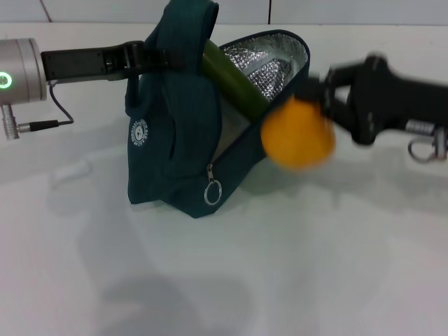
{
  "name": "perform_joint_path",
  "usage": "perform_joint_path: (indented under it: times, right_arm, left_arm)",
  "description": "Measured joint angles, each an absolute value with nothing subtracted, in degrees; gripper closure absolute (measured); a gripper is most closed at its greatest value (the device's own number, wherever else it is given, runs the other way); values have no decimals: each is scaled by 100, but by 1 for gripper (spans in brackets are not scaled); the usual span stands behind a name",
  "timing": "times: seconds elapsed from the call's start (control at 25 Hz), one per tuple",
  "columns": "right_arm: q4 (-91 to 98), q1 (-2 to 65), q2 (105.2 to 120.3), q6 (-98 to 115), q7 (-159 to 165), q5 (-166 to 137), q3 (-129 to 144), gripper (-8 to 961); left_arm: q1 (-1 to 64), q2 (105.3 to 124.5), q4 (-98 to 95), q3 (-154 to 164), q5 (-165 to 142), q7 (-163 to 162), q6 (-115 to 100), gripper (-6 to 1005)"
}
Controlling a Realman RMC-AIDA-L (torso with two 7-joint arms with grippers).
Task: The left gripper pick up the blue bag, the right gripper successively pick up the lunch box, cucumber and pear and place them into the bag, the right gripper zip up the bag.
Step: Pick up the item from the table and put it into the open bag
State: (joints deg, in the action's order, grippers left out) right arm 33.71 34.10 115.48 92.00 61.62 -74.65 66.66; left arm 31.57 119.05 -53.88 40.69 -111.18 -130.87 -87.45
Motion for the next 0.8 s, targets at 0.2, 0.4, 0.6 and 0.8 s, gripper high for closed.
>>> perform_joint_path:
  times: [0.2,0.4,0.6,0.8]
  right_arm:
    - [3415,3628,11534,9175,6254,-6996,6638,925]
    - [3413,3968,11573,8543,6197,-6835,6662,924]
    - [3247,4165,11581,7930,6045,-6855,6960,922]
    - [2928,4378,11593,7543,5836,-6834,7277,921]
  left_arm:
    - [3164,11907,-5388,4069,-11118,-13087,-8745,892]
    - [3168,11909,-5388,4069,-11118,-13087,-8745,891]
    - [3217,11911,-5388,4071,-11118,-13060,-8741,891]
    - [3253,11918,-5286,4071,-11118,-12991,-8723,890]
